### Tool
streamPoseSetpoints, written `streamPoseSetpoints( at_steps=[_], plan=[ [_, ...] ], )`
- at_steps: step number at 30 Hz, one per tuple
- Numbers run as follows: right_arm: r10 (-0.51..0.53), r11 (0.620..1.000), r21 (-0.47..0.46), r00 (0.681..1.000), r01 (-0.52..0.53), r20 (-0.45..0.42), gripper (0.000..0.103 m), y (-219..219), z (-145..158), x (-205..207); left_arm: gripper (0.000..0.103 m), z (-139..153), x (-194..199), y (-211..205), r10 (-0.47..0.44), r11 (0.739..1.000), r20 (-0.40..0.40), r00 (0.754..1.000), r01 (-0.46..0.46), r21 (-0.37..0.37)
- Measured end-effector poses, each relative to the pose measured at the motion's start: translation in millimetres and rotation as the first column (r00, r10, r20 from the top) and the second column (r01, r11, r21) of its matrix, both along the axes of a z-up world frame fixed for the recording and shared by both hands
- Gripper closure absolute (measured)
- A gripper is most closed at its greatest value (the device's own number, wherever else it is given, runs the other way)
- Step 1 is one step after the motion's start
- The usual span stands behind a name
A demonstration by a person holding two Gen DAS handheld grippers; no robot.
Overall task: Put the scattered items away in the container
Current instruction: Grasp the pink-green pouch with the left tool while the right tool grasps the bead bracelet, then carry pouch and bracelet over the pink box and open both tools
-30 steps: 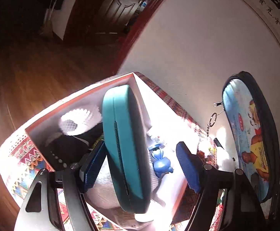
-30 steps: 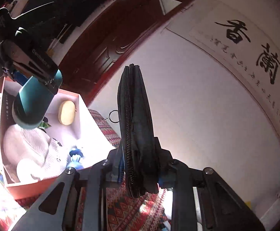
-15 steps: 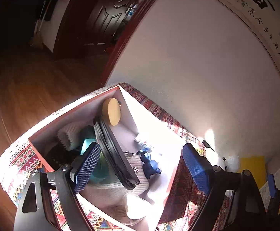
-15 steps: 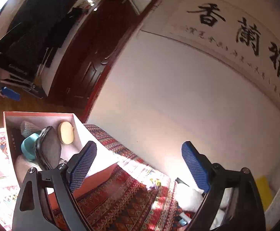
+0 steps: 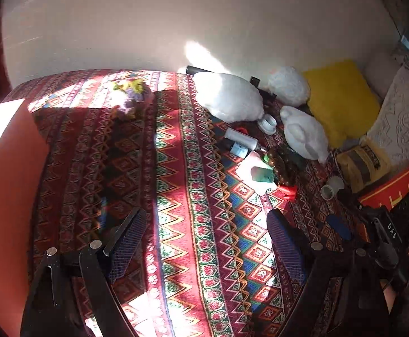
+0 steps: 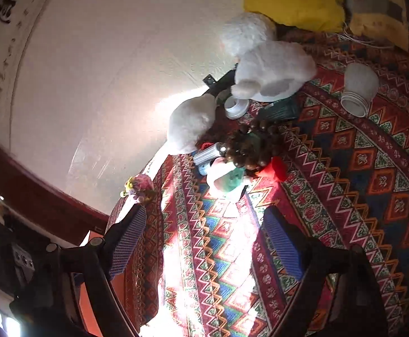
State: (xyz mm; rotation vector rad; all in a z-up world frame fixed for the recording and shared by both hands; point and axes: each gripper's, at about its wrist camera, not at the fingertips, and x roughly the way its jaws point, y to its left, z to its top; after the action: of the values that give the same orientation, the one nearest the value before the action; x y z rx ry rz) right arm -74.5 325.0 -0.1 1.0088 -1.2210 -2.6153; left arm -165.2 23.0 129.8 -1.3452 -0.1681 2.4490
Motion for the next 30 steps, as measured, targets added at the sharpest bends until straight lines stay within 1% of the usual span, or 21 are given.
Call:
streamPoseSetpoints(
  at_steps=[2,4,5,6,8,10,11,12,13,14,16,18,19,20,22,23,25,27,28,29,30],
  plan=[
    [-0.005,0.999,-0.042,1.0,0.005,0.012,0.02,15,-9,-8,0.016,-22,-21,54,-0.096,0.993,-0.003,0.995,0.095,-0.072],
    [-0.027,0.996,-0.085,0.999,0.03,0.041,0.02,30,-23,-13,0.016,-44,-39,100,-0.18,0.972,0.003,0.984,0.178,-0.154],
    [-0.039,0.993,-0.107,0.998,0.045,0.054,0.02,37,-28,-14,0.016,-55,-46,116,-0.204,0.958,0.005,0.979,0.201,-0.206],
    [-0.052,0.991,-0.121,0.996,0.06,0.066,0.02,43,-33,-13,0.016,-66,-53,129,-0.219,0.944,0.007,0.976,0.214,-0.251],
    [-0.056,0.989,-0.135,0.995,0.067,0.085,0.02,52,-40,-14,0.016,-88,-70,147,-0.246,0.926,0.025,0.969,0.243,-0.289],
    [-0.044,0.991,-0.125,0.994,0.056,0.096,0.02,56,-42,-16,0.016,-107,-85,159,-0.238,0.91,0.049,0.97,0.24,-0.337],
    [-0.043,0.993,-0.109,0.994,0.054,0.098,0.02,57,-41,-16,0.016,-113,-90,162,-0.231,0.906,0.054,0.972,0.234,-0.352],
    [-0.043,0.995,-0.091,0.994,0.052,0.099,0.02,57,-40,-17,0.016,-116,-94,164,-0.229,0.911,0.046,0.972,0.231,-0.342],
    [-0.041,0.996,-0.078,0.994,0.049,0.099,0.02,57,-39,-17,0.027,-115,-96,165,-0.234,0.919,0.027,0.972,0.231,-0.319],
    [-0.039,0.996,-0.073,0.994,0.047,0.1,0.02,57,-39,-18,0.031,-114,-97,166,-0.24,0.924,0.019,0.97,0.235,-0.303],
    [-0.034,0.996,-0.08,0.994,0.042,0.102,0.02,56,-41,-19,0.032,-112,-97,168,-0.241,0.92,0.022,0.97,0.235,-0.312],
    [-0.031,0.995,-0.089,0.994,0.041,0.106,0.022,55,-44,-19,0.032,-110,-91,165,-0.243,0.914,0.031,0.969,0.24,-0.326],
    [-0.033,0.995,-0.091,0.993,0.043,0.11,0.024,56,-45,-18,0.032,-108,-88,159,-0.234,0.918,0.04,0.971,0.234,-0.319],
    [-0.034,0.995,-0.093,0.993,0.045,0.114,0.025,56,-46,-19,0.032,-104,-84,149,-0.214,0.93,0.053,0.975,0.22,-0.295],
    [-0.035,0.997,-0.07,0.992,0.043,0.119,0.027,56,-47,-23,0.032,-92,-73,118,-0.156,0.963,0.077,0.985,0.169,-0.211],
    [-0.034,0.999,-0.032,0.992,0.038,0.12,0.027,54,-46,-27,0.032,-84,-65,98,-0.121,0.978,0.094,0.988,0.135,-0.159],
    [-0.007,0.997,0.073,0.991,-0.002,0.13,0.027,47,-41,-41,0.032,-69,-43,53,-0.05,0.997,0.126,0.991,0.057,-0.053],
    [0.044,0.982,0.177,0.993,-0.063,0.112,0.027,33,-32,-56,0.032,-50,-14,5,0.018,0.999,0.131,0.991,-0.023,0.036],
    [0.072,0.965,0.246,0.993,-0.094,0.096,0.027,23,-26,-64,0.032,-40,0,-19,0.052,0.995,0.125,0.991,-0.061,0.073],
    [0.104,0.936,0.328,0.991,-0.126,0.085,0.027,10,-22,-71,0.032,-30,14,-41,0.085,0.99,0.116,0.99,-0.097,0.103],
    [0.138,0.897,0.412,0.987,-0.16,0.083,0.027,-5,-19,-78,0.032,-21,23,-62,0.122,0.984,0.104,0.987,-0.135,0.121]
  ],
)
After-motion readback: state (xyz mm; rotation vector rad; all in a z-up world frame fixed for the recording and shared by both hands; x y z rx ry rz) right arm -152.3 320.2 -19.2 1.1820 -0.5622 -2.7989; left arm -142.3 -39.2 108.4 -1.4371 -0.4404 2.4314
